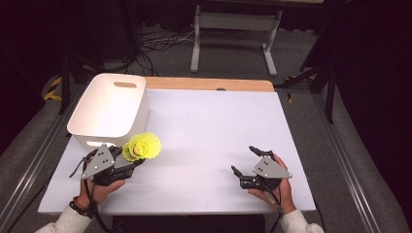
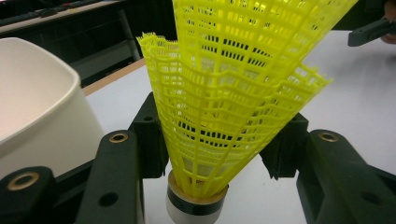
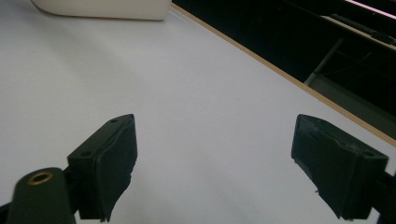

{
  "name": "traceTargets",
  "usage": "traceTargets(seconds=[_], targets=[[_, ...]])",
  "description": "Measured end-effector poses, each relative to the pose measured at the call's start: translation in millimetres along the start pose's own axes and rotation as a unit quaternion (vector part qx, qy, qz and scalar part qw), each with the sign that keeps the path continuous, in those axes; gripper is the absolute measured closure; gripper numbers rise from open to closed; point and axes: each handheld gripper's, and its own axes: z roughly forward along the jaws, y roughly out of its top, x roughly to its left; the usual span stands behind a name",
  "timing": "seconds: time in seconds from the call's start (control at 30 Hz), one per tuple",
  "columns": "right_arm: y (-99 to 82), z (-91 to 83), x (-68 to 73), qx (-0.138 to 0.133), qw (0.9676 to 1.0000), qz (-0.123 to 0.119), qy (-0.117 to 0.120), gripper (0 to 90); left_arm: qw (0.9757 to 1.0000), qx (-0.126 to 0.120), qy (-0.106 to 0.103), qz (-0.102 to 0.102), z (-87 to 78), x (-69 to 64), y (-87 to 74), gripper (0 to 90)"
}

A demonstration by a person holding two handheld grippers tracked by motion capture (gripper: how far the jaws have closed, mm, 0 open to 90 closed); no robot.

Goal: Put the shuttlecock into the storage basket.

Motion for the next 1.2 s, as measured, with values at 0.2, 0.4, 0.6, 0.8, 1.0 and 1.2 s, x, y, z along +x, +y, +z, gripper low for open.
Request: traceTargets(seconds=[0.2, 0.4, 0.6, 0.8, 1.0, 1.2], targets=[[-0.9, 0.7, -0.1, 0.002, 1.0000, 0.002, 0.002, 14.9, 0.9999, -0.003, 0.008, -0.013, -8.2, 6.0, -1.9, 50.9], [-1.0, 1.3, 0.2, 0.003, 1.0000, 0.002, 0.004, 14.8, 0.9996, -0.005, 0.022, -0.014, -17.8, 11.6, -3.6, 50.9], [-1.7, 3.1, 0.0, 0.006, 1.0000, 0.003, 0.006, 14.6, 0.9989, -0.016, 0.034, -0.026, -29.4, 18.2, -5.2, 51.0], [-1.7, 3.1, 0.3, 0.006, 0.9999, 0.004, 0.008, 14.5, 0.9980, -0.025, 0.045, -0.036, -40.9, 22.5, -6.2, 50.9], [-1.8, 3.4, 0.2, 0.005, 0.9999, 0.005, 0.008, 14.4, 0.9972, -0.023, 0.059, -0.040, -50.2, 27.0, -8.9, 50.7], [-2.0, 3.8, 0.4, 0.006, 0.9999, 0.005, 0.010, 14.1, 0.9959, -0.026, 0.071, -0.050, -58.9, 31.0, -12.8, 50.7]])
